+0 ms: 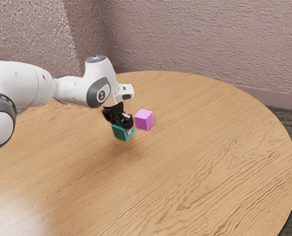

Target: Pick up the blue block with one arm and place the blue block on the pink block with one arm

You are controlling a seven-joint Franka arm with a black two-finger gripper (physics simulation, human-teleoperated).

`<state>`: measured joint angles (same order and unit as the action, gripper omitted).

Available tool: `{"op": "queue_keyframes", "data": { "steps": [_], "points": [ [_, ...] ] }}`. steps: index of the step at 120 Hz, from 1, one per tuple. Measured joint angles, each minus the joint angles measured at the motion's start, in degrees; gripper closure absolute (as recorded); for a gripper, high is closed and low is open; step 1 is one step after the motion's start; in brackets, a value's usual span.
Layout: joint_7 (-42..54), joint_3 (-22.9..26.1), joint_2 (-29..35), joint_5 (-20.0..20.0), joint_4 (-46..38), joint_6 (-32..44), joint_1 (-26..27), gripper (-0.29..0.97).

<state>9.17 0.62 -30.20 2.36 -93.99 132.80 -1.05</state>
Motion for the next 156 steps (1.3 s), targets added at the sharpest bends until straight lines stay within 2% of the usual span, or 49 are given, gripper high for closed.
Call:
{"op": "queue_keyframes", "data": {
  "steps": [20, 41, 75, 110, 156],
  "points": [
    [-0.6, 1.2, -7.9, -2.8, 18.4, -5.9, -1.7, 0.36],
    [-0.9, 2.8, -13.9, -4.1, 28.2, -9.1, -1.9, 0.33],
    [-1.1, 4.1, -20.0, -5.5, 35.8, -10.8, -2.0, 0.32],
    [-1.4, 4.4, -22.6, -6.3, 39.9, -9.5, -2.0, 0.32],
    [-2.0, 5.5, -23.7, -6.4, 40.5, -6.8, -2.0, 0.31]
  ]
}}
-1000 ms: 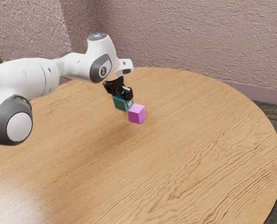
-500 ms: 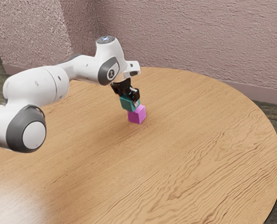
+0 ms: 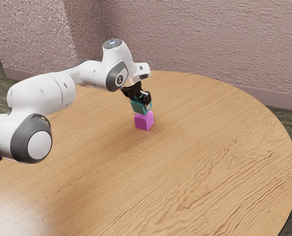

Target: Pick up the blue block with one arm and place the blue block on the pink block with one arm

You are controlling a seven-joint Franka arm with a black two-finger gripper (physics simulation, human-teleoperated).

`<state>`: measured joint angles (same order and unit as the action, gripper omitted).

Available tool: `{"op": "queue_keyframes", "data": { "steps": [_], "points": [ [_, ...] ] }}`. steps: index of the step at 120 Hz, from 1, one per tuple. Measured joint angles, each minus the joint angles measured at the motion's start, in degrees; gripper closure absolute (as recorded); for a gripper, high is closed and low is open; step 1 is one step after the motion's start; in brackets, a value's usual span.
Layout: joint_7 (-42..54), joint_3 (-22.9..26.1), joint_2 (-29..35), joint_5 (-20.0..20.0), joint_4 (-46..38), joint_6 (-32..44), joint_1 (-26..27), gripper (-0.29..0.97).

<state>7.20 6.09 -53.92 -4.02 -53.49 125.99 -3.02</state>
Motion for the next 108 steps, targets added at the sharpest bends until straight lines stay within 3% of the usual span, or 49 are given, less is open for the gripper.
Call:
{"op": "queue_keyframes", "data": {
  "steps": [37, 68, 86, 96, 108],
  "points": [
    [-0.7, 0.7, 0.0, 0.1, -1.0, 0.8, -0.3, 0.31],
    [-0.4, 0.9, 2.2, 2.2, -4.0, 0.8, -0.7, 0.11],
    [-0.6, -1.8, 15.9, 4.0, -15.8, 0.8, 1.0, 0.05],
    [-1.4, -4.1, 32.3, 4.4, -27.2, -0.5, 2.0, 0.04],
    [-3.7, -6.2, 49.0, 4.1, -31.8, -9.6, 1.4, 0.02]
  ]
}}
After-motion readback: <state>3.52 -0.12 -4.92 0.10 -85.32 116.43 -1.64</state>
